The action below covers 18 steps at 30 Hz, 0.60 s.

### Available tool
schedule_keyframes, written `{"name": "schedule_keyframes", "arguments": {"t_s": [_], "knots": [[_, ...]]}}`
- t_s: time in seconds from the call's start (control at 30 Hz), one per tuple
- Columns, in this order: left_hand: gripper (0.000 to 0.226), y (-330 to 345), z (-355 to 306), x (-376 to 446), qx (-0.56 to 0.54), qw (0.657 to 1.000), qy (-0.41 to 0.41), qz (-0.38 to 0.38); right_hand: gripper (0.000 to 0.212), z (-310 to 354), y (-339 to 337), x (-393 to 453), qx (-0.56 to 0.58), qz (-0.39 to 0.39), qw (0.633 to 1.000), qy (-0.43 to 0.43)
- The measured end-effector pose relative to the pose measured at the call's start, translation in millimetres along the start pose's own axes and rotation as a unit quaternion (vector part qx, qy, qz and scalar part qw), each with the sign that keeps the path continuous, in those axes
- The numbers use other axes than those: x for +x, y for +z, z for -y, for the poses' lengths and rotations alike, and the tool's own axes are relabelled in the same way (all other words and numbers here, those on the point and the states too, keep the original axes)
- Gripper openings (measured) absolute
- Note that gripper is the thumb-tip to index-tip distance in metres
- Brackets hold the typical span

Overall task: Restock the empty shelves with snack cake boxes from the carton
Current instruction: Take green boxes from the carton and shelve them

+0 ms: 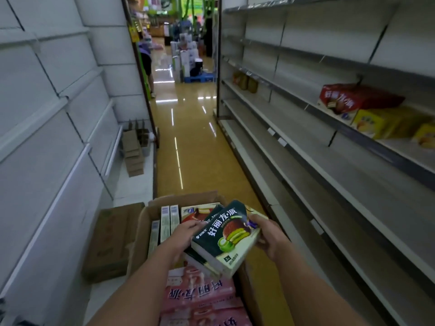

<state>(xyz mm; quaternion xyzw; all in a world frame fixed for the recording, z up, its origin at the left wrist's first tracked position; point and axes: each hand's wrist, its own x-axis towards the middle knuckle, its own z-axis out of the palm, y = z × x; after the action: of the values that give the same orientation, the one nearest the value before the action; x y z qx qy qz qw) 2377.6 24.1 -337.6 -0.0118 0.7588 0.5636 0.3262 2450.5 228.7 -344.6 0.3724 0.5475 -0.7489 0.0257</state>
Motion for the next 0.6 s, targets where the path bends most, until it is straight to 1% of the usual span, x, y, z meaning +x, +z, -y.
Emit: {"name": "schedule_keyframes", "arguments": {"t_s": [0.1, 0.13, 0.2, 0.23, 0.3, 0.33, 0.37, 0.43, 0.47, 0.53, 0.57, 0.6], "knots": [[0.022, 7, -10, -10, 0.0, 0.998, -0.014, 0.056, 0.032, -3, -7, -16, 0.047, 0.013, 0.998, 0.03], [0.02, 11, -13, -15, -0.004, 0.997, -0.018, 0.075, 0.034, -3, -9, -24, 0.061, 0.009, 0.998, 0.03], [0.025, 21, -17, -22, -0.042, 0.993, -0.021, 0.113, 0.032, -6, -16, -33, 0.098, -0.023, 0.995, 0.011], [0.032, 26, -19, -27, -0.084, 0.988, -0.02, 0.129, 0.031, -8, -21, -37, 0.122, -0.045, 0.992, -0.004], [0.047, 34, -21, -28, -0.19, 0.972, -0.014, 0.137, 0.032, -13, -33, -45, 0.175, -0.103, 0.979, -0.034], [0.054, 40, -21, -29, -0.221, 0.964, -0.016, 0.144, 0.031, -15, -38, -52, 0.202, -0.129, 0.97, -0.047], [0.058, 48, -23, -33, -0.236, 0.958, -0.025, 0.162, 0.029, -17, -44, -57, 0.23, -0.147, 0.96, -0.062], [0.057, 67, -25, -41, -0.214, 0.951, -0.036, 0.219, 0.026, -21, -56, -74, 0.238, -0.162, 0.955, -0.074], [0.062, 76, -23, -41, -0.199, 0.953, -0.036, 0.227, 0.023, -23, -63, -86, 0.221, -0.158, 0.959, -0.078], [0.097, 89, -19, -37, -0.179, 0.958, -0.027, 0.221, 0.017, -27, -81, -109, 0.171, -0.145, 0.971, -0.081], [0.109, 94, -18, -37, -0.162, 0.959, -0.022, 0.23, 0.017, -30, -93, -118, 0.15, -0.144, 0.975, -0.078], [0.112, 101, -18, -36, -0.149, 0.956, -0.016, 0.251, 0.019, -34, -106, -126, 0.135, -0.137, 0.979, -0.072]]}}
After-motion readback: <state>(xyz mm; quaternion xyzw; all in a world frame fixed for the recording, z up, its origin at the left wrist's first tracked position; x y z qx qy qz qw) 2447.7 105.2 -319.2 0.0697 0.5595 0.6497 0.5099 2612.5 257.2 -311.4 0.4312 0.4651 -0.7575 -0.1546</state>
